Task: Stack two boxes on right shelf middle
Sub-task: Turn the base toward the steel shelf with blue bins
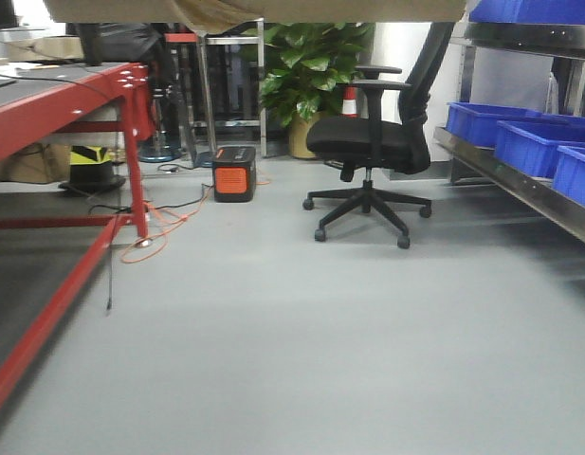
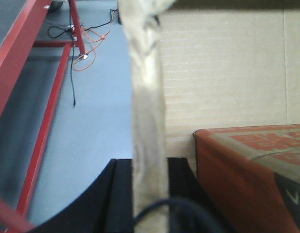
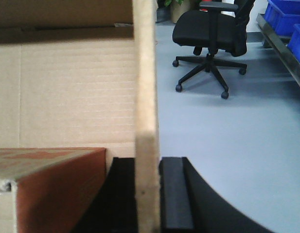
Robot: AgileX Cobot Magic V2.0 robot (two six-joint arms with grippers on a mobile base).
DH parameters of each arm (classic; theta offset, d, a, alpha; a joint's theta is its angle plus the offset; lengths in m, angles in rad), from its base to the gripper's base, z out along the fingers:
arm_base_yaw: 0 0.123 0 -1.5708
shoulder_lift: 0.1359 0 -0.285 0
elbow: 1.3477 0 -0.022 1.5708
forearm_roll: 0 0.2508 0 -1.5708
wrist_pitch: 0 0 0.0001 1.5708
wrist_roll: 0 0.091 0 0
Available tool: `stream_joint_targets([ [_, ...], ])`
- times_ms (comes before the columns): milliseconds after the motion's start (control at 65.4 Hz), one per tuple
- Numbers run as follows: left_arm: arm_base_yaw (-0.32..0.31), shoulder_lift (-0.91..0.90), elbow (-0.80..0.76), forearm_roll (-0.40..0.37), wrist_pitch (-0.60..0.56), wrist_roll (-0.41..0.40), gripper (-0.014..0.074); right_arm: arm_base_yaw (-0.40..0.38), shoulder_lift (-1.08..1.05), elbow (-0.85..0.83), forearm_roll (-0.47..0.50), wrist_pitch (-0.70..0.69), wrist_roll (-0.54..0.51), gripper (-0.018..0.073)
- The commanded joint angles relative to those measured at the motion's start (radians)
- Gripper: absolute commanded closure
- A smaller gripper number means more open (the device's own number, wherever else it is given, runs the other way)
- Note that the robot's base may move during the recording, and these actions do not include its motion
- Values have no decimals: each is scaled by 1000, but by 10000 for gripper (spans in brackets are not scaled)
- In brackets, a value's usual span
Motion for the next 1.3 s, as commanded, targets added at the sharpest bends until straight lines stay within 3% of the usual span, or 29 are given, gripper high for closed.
stream_joint_targets([
  [0, 0, -8, -16, 36, -17, -1, 707, -8, -18, -13, -48, -54, 2, 715],
  [1284, 0, -8, -16, 38, -17, -1, 707, -8, -18, -13, -48, -62, 2, 715],
])
